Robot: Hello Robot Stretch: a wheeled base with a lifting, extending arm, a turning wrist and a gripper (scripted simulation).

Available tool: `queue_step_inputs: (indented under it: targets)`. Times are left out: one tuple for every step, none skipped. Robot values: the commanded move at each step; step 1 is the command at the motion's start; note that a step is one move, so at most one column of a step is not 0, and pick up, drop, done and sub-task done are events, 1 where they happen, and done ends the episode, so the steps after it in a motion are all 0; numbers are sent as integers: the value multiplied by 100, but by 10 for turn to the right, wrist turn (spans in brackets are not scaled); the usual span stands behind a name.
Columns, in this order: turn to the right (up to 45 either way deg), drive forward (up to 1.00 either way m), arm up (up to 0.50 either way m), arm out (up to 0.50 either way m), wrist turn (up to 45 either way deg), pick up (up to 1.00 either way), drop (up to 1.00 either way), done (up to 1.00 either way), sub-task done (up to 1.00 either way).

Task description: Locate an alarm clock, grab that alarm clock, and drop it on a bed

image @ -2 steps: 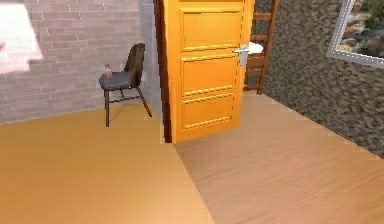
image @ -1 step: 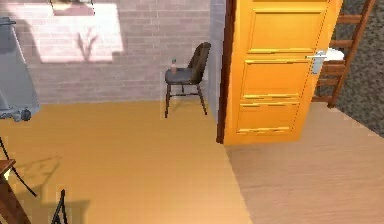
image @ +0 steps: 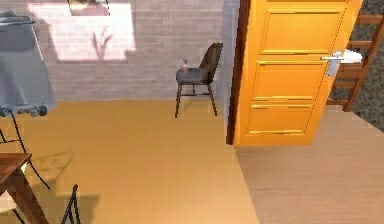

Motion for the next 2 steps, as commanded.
queue_step_inputs:
  targets:
    - [0, 15, 0, 0, 0, 0, 0, 0, 0]
    - [360, 0, 0, 0, 0, 0, 0, 0, 0]
